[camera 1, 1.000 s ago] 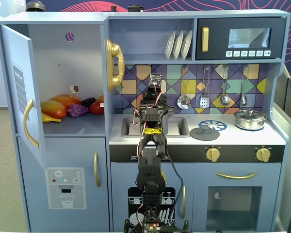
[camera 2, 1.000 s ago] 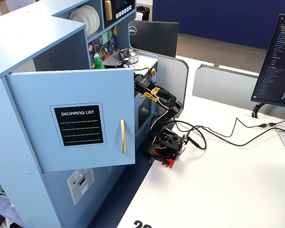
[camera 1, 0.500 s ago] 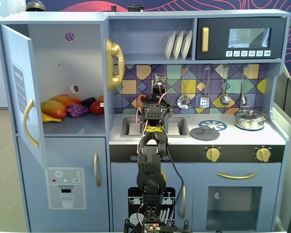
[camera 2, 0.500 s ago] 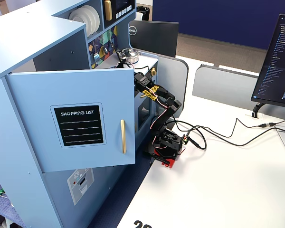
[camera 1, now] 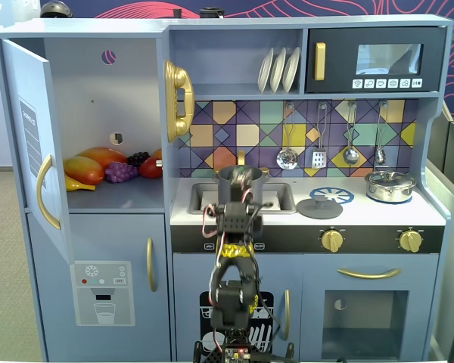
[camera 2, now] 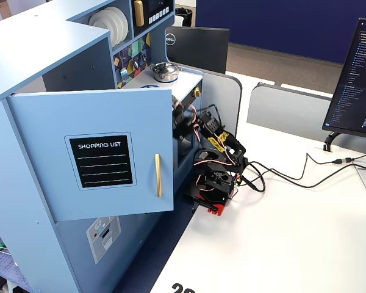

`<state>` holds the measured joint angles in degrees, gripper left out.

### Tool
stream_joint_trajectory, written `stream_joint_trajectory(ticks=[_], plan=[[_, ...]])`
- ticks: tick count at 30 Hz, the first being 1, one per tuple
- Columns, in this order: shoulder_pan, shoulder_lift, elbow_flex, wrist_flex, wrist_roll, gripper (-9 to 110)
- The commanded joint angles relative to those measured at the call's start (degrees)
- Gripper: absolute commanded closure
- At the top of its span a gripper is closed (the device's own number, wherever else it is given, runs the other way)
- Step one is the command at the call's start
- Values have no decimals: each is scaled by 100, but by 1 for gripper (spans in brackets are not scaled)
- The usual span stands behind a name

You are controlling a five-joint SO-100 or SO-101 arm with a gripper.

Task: Pick up the green pineapple from the left cabinet and place it in the gray recipient

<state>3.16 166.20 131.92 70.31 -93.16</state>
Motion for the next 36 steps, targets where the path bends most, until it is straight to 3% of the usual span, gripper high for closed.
stream_joint_trajectory(ticks=[1, 7, 10, 18, 20, 36], plan=[[-220, 299, 1116, -70, -97, 101], [-202, 738, 3902, -2408, -264, 101], [-325, 422, 3999, -1995, 149, 101], [-369, 1503, 4008, 1600, -26, 101], [-519, 1591, 4008, 1714, 782, 101], [-448, 1591, 4008, 1731, 668, 96]])
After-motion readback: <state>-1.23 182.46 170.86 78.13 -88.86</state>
